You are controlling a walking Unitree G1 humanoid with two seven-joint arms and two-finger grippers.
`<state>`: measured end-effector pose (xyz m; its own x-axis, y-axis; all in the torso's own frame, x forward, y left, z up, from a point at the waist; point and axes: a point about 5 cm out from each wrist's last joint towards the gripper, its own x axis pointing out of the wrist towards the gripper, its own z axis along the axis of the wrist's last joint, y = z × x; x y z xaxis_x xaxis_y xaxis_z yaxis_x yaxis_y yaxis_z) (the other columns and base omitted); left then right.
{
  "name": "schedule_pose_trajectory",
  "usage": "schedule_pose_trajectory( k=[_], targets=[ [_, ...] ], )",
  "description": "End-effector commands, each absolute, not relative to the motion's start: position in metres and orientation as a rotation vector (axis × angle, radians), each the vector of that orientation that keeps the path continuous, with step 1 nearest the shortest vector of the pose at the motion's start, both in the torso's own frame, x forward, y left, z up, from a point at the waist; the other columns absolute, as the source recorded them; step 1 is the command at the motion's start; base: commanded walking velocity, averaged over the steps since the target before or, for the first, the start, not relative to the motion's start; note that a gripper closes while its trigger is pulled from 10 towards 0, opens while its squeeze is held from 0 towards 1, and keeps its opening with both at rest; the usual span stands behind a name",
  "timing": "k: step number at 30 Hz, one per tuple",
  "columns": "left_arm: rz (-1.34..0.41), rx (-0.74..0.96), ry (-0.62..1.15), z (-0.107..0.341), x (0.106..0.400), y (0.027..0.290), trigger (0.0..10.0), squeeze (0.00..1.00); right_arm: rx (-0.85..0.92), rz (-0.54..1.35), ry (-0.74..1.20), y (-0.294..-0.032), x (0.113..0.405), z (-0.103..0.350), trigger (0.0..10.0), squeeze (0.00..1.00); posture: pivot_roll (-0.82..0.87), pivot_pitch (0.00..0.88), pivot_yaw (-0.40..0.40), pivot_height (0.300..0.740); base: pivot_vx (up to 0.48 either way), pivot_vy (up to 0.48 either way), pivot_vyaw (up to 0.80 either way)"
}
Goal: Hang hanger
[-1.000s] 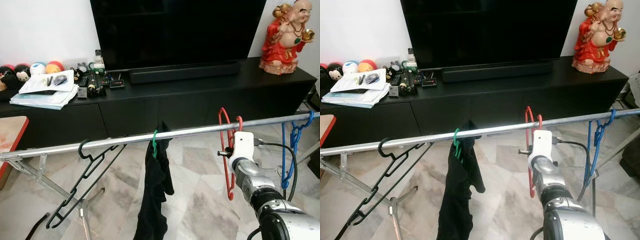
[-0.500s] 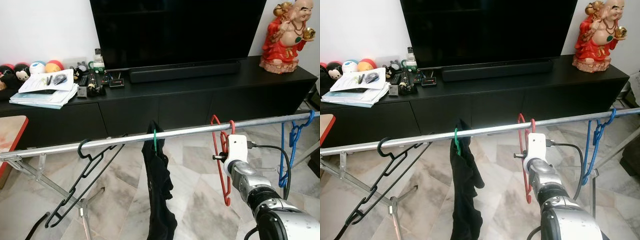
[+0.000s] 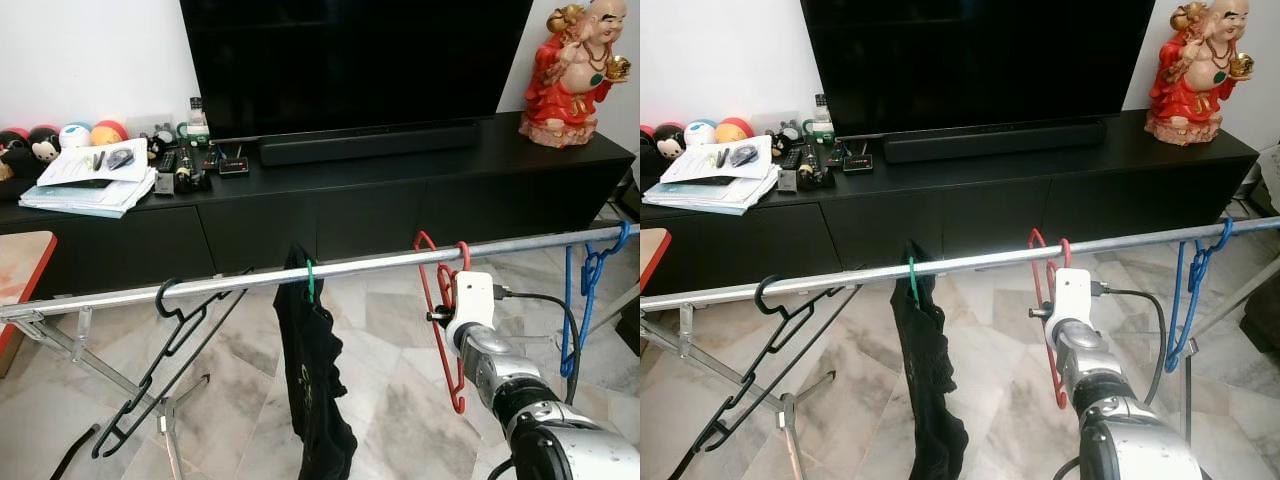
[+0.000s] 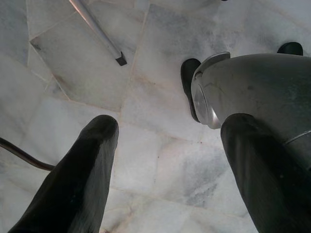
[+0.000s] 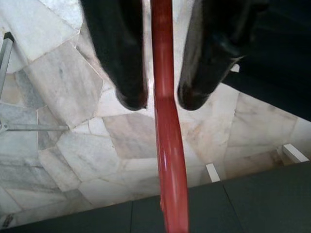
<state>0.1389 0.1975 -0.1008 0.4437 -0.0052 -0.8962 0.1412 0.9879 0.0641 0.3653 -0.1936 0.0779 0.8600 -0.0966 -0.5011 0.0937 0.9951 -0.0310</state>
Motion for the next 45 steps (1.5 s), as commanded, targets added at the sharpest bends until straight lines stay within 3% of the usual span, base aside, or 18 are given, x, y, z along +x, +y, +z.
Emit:
schedule_pose_trajectory(
  k=[1, 14, 24, 27, 36, 37, 38, 45],
  targets=[
    [-0.126, 0.133, 1.141, -0.105, 0.13, 0.192, 10.0, 0.0, -0.003, -0.097, 0.501, -0.192, 0.367, 0.081, 10.0, 1.0, 0.11, 0.051, 0.015, 0.74, 0.0, 0.0, 0.0],
    [-0.141, 0.136, 1.142, -0.105, 0.13, 0.19, 10.0, 0.0, -0.032, -0.097, 0.438, -0.189, 0.364, 0.077, 10.0, 1.0, 0.1, 0.032, 0.018, 0.74, 0.0, 0.0, 0.0],
    [-0.153, 0.143, 1.144, -0.105, 0.129, 0.19, 10.0, 0.0, 0.046, -0.147, 0.26, -0.193, 0.357, 0.077, 10.0, 1.0, 0.09, 0.018, 0.018, 0.74, 0.0, 0.0, 0.0],
    [-0.16, 0.148, 1.146, -0.105, 0.128, 0.19, 10.0, 0.0, 0.055, -0.175, 0.162, -0.193, 0.348, 0.074, 10.0, 1.0, 0.08, 0.016, 0.02, 0.74, 0.0, 0.0, 0.0],
    [-0.163, 0.154, 1.143, -0.105, 0.129, 0.191, 10.0, 0.0, 0.082, -0.18, 0.106, -0.186, 0.32, 0.051, 10.0, 0.98, 0.07, 0.025, 0.017, 0.74, 0.0, 0.0, 0.0],
    [-0.163, 0.154, 1.143, -0.105, 0.129, 0.191, 10.0, 0.0, 0.086, -0.178, 0.1, -0.185, 0.317, 0.049, 10.0, 0.78, 0.07, 0.035, 0.018, 0.74, 0.0, 0.0, 0.0],
    [-0.161, 0.154, 1.142, -0.105, 0.129, 0.191, 10.0, 0.0, 0.087, -0.181, 0.107, -0.184, 0.311, 0.044, 10.0, 0.0, 0.07, 0.035, 0.018, 0.74, 0.0, 0.0, 0.0],
    [-0.161, 0.176, 1.141, -0.105, 0.129, 0.192, 10.0, 0.0, 0.075, -0.2, 0.141, -0.182, 0.29, 0.027, 10.0, 0.0, 0.06, 0.056, 0.021, 0.74, 0.0, 0.0, 0.0]
  ],
)
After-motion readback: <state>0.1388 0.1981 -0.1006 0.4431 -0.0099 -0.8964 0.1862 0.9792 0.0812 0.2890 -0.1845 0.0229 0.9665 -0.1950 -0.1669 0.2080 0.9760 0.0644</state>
